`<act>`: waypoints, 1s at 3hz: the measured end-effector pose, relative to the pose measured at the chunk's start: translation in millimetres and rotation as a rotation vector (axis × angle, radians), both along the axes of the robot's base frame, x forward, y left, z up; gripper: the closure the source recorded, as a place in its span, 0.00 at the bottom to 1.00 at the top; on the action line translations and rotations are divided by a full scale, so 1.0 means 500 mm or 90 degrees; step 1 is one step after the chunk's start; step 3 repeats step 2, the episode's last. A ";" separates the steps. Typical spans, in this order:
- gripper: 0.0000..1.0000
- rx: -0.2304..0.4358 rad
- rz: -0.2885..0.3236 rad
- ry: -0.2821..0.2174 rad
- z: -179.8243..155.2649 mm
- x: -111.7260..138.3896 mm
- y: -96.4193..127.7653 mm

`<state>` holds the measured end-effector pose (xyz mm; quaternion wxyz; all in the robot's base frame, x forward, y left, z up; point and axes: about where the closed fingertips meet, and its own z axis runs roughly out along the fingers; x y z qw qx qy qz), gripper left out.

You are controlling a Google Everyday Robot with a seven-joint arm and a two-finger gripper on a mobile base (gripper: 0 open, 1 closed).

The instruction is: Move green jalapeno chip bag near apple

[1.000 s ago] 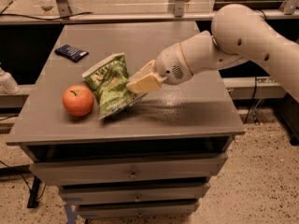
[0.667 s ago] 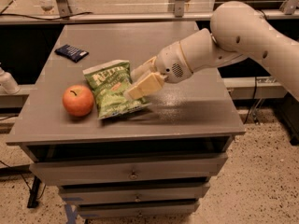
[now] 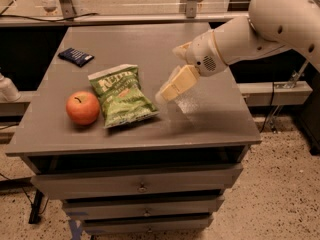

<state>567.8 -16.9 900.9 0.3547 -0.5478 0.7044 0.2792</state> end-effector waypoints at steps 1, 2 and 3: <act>0.00 -0.028 -0.106 -0.116 0.074 0.046 -0.125; 0.00 -0.024 -0.120 -0.130 0.082 0.057 -0.130; 0.00 -0.024 -0.120 -0.130 0.082 0.057 -0.130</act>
Offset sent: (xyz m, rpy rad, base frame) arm 0.0207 -0.0564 0.0332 -0.0412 -0.1658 -0.1495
